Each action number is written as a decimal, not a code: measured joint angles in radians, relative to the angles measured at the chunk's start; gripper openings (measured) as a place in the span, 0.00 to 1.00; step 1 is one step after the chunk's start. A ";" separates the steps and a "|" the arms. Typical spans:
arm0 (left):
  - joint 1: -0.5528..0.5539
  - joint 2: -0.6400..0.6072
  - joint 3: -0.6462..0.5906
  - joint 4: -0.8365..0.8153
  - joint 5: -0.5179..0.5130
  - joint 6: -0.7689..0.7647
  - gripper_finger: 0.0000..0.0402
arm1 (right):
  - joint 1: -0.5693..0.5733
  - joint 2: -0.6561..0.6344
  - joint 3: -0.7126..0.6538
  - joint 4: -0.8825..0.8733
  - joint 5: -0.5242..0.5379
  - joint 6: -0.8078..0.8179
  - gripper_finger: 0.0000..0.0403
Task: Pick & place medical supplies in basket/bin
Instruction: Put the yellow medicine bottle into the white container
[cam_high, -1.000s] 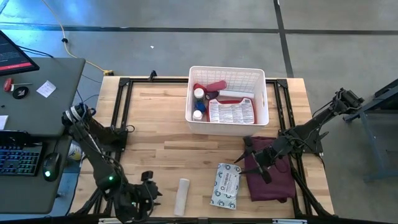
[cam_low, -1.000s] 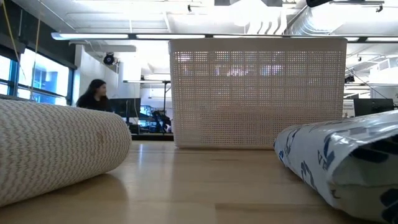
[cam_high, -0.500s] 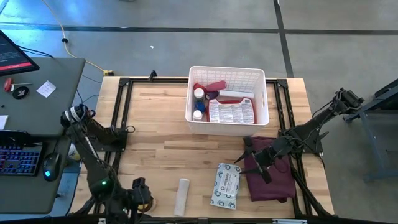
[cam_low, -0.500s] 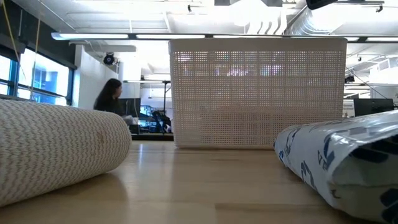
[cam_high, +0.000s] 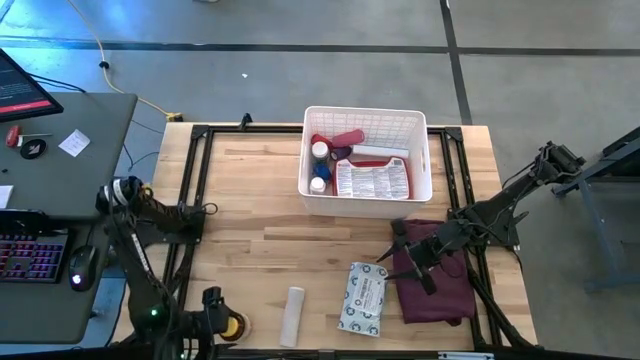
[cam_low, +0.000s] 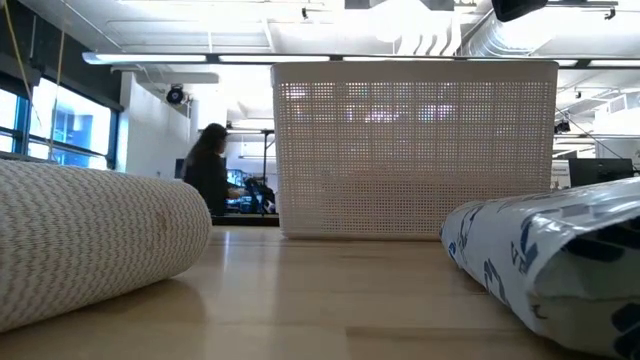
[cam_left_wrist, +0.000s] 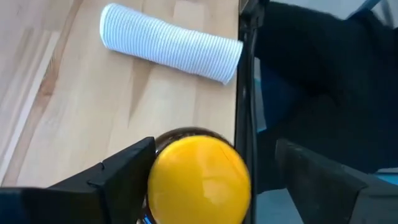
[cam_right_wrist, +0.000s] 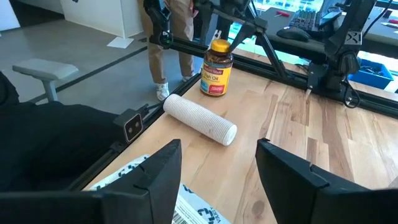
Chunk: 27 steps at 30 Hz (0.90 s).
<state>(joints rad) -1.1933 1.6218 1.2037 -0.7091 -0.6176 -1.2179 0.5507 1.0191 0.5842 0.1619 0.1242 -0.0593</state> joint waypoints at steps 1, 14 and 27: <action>-0.008 0.011 0.000 0.000 -0.011 -0.004 0.92 | 0.000 0.000 0.000 0.000 0.000 0.000 0.49; -0.012 0.049 0.000 -0.064 0.012 -0.053 0.90 | 0.000 0.000 0.000 0.000 0.008 0.000 0.49; -0.012 0.047 0.002 -0.076 0.015 -0.043 0.72 | 0.000 0.000 0.000 0.000 0.008 0.000 0.49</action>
<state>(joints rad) -1.2049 1.6688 1.2057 -0.7850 -0.6025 -1.2606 0.5507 1.0191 0.5842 0.1616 0.1326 -0.0593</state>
